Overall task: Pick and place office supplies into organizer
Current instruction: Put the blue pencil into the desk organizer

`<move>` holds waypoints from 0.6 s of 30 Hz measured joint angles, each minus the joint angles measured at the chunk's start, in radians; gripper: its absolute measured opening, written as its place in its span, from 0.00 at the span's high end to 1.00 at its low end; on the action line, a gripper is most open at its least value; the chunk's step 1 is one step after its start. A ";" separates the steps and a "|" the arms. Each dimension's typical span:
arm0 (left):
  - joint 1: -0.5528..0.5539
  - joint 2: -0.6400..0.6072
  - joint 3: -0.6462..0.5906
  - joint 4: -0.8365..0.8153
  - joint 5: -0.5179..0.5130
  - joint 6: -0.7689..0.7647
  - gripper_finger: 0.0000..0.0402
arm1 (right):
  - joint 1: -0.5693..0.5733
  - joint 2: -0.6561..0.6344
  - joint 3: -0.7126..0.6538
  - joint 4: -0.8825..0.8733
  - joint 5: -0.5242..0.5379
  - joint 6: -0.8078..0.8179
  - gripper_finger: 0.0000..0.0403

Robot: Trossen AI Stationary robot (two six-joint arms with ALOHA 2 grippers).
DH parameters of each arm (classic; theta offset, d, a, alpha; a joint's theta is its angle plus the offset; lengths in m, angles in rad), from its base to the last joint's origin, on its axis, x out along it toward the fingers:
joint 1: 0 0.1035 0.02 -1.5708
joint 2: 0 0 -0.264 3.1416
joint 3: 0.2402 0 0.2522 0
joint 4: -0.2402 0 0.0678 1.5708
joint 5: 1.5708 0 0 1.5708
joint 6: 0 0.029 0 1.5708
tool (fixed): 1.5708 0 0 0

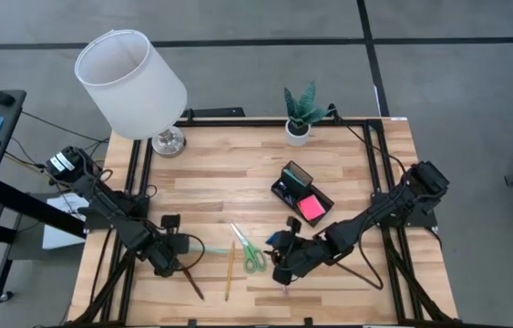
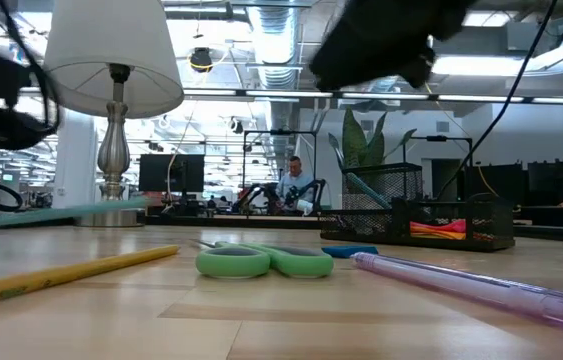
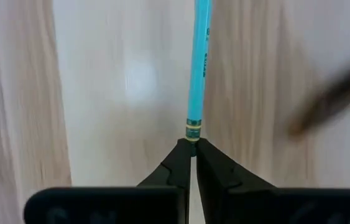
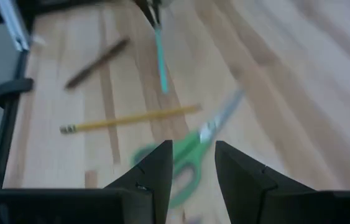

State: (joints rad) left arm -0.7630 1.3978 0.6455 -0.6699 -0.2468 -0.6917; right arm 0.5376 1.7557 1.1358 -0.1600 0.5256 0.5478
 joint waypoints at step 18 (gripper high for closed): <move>0.002 -0.003 0.002 0.015 -0.049 -0.001 1.00 | -0.119 0.338 0.151 0.413 -0.060 -0.451 0.71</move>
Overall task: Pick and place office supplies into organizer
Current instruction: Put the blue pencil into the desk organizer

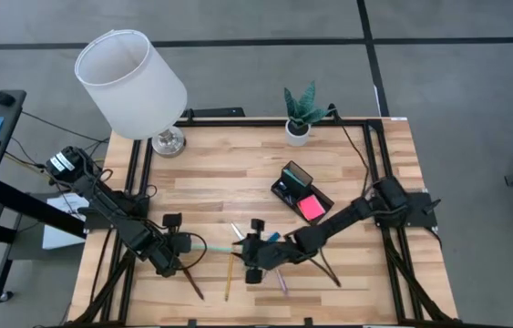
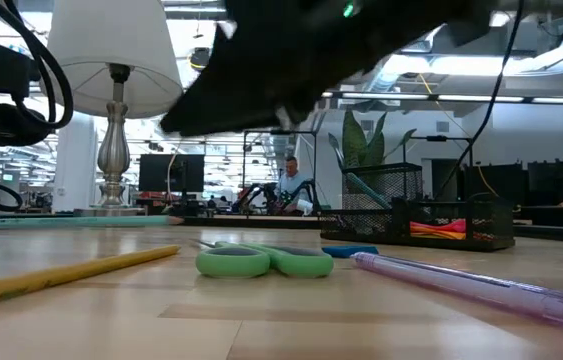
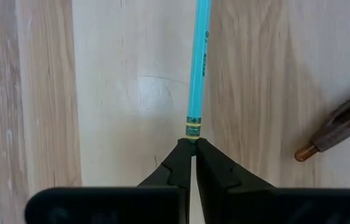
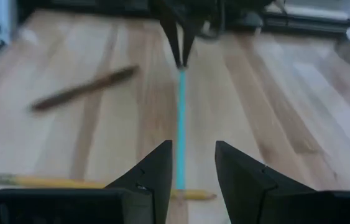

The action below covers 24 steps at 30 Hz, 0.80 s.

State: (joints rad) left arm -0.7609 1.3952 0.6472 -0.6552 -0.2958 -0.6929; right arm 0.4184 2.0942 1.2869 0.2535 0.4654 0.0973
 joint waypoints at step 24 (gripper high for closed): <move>0.000 -0.001 0.002 0.000 0.000 -0.001 1.00 | -0.102 0.319 0.490 -0.478 -0.183 0.007 0.52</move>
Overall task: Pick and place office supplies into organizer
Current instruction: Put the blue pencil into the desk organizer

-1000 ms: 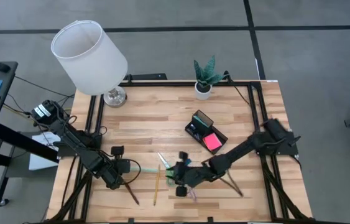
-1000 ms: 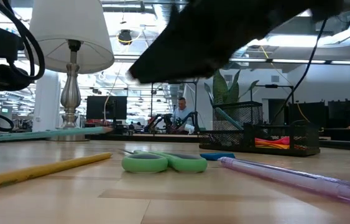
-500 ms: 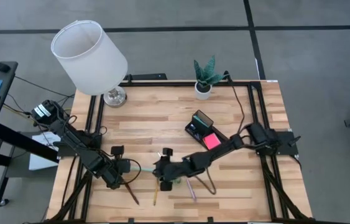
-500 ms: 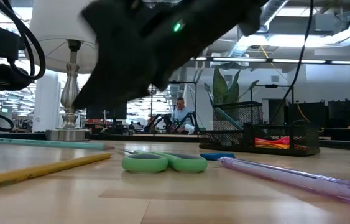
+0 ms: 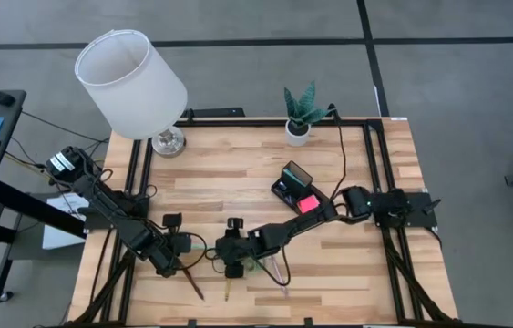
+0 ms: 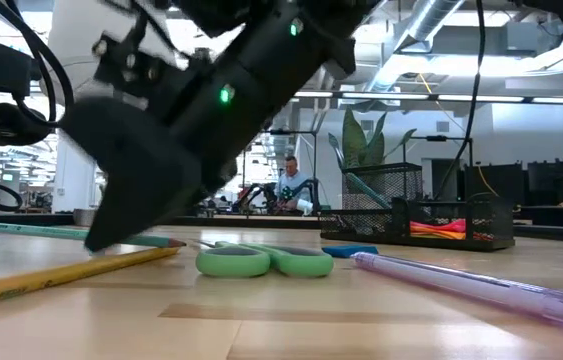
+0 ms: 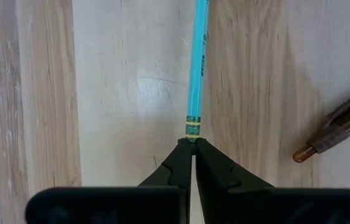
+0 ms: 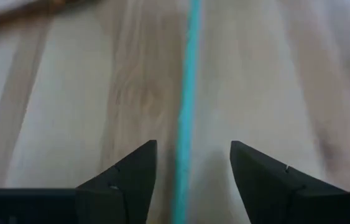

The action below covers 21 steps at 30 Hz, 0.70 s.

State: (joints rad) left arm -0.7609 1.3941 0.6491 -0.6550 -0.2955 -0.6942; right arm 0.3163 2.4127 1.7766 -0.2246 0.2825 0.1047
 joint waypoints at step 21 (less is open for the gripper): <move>0.000 0.000 0.000 0.000 -0.029 -0.074 0.94 | -0.039 -0.002 0.001 -0.002 -0.126 0.080 0.93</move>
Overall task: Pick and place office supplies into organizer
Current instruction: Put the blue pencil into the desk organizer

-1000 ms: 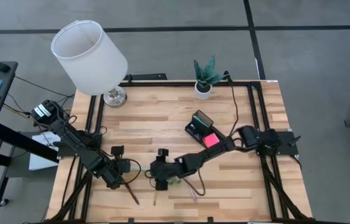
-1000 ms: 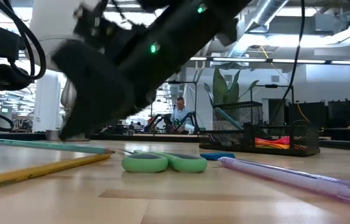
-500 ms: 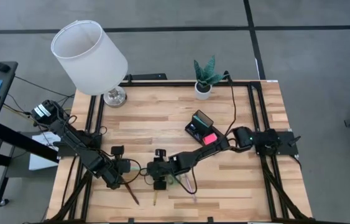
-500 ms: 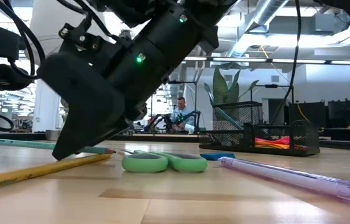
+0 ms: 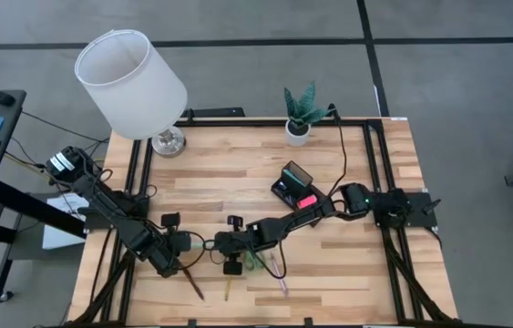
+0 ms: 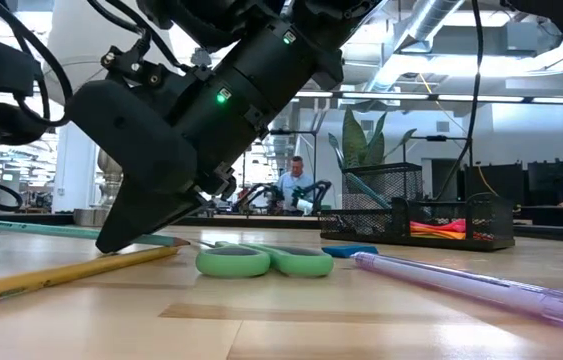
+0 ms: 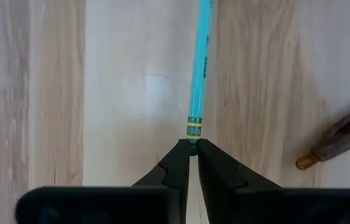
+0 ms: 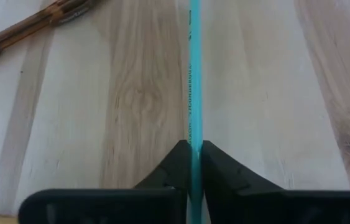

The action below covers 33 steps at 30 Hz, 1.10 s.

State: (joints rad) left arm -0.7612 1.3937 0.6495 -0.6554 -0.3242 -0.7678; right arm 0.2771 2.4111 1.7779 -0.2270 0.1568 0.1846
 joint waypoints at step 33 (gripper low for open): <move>0.002 -0.001 0.061 -0.097 -0.184 -0.058 0.73 | 0.014 -0.559 0.000 -1.253 0.345 0.436 0.97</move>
State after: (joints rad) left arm -0.7593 1.3930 0.7101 -0.7528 -0.5081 -0.8253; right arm 0.2912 1.8526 1.7781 -1.4804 0.5021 0.6202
